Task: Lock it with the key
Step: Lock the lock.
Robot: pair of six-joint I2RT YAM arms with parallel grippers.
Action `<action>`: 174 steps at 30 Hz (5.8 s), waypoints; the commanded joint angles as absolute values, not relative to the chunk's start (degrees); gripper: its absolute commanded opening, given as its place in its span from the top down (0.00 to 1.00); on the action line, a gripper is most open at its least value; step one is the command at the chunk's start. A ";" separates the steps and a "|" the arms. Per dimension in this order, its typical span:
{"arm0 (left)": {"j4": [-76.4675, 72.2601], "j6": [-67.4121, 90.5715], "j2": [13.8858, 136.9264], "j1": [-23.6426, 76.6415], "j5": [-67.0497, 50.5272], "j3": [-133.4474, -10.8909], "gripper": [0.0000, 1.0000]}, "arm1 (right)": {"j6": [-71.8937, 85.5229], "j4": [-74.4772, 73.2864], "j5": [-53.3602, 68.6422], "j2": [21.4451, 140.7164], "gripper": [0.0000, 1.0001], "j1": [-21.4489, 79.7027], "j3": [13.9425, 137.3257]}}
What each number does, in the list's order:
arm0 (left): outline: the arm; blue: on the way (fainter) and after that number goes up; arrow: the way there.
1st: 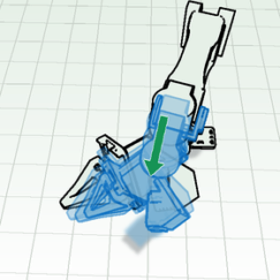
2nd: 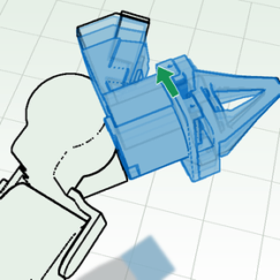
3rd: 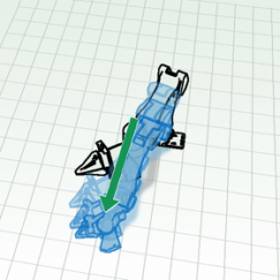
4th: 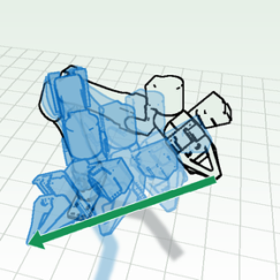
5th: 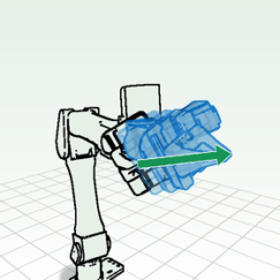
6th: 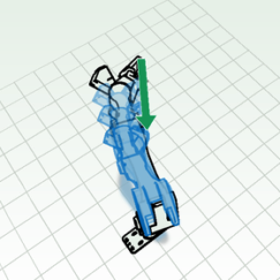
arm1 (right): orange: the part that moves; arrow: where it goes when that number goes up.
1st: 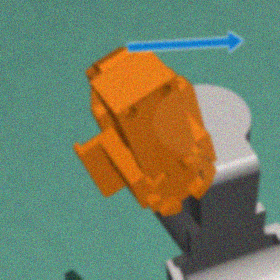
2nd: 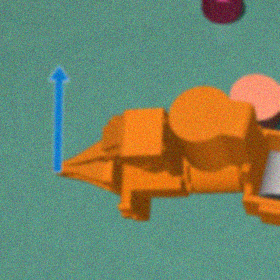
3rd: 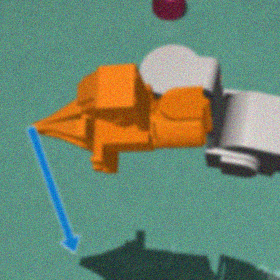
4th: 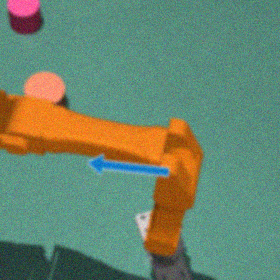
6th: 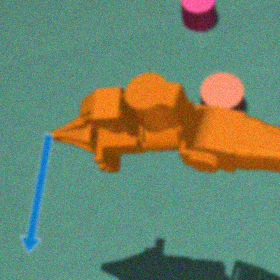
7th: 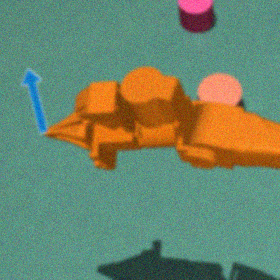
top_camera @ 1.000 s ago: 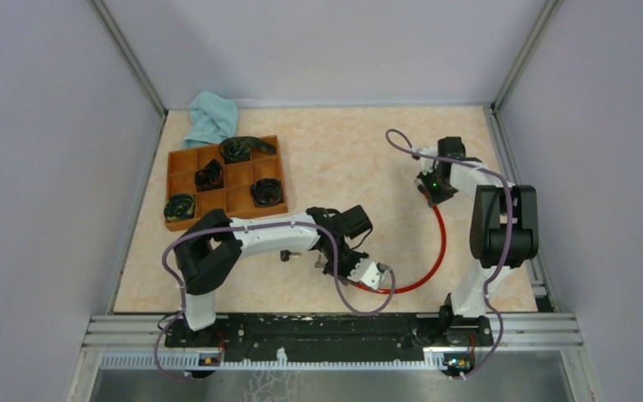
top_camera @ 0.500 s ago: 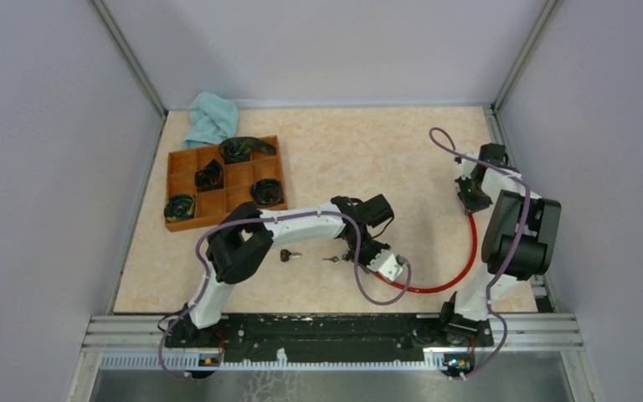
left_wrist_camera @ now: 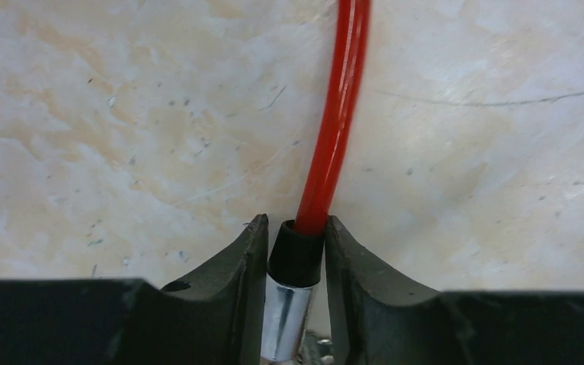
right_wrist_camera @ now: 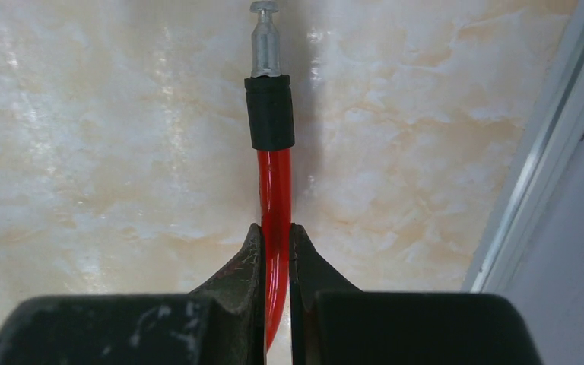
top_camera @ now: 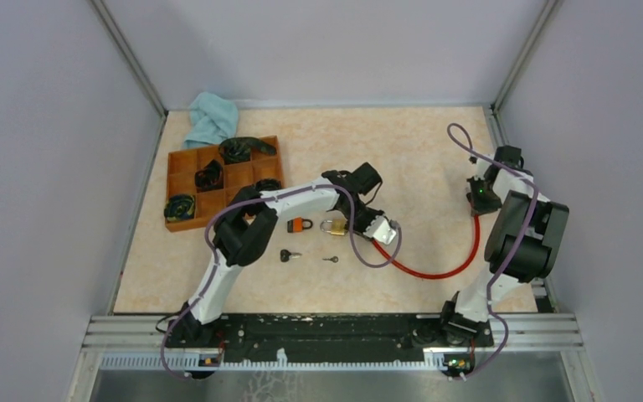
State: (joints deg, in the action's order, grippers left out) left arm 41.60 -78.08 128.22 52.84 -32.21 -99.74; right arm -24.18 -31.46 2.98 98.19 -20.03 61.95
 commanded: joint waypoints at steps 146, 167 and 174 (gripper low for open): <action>11.22 -0.71 137.35 38.14 -13.38 -103.11 1.00 | -4.89 -24.09 30.99 107.39 1.00 -6.60 72.07; 5.87 0.34 136.26 38.53 -10.81 -97.80 1.00 | -8.49 -32.38 42.06 121.42 1.00 4.16 86.59; 6.31 0.01 137.42 39.11 -9.74 -99.67 1.00 | -11.81 -35.71 43.90 123.47 1.00 5.09 89.72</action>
State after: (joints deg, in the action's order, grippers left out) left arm 2.07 -0.62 134.39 38.17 -10.72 -99.81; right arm -9.39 -33.43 39.55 122.17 3.16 86.32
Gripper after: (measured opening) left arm 0.305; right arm 0.057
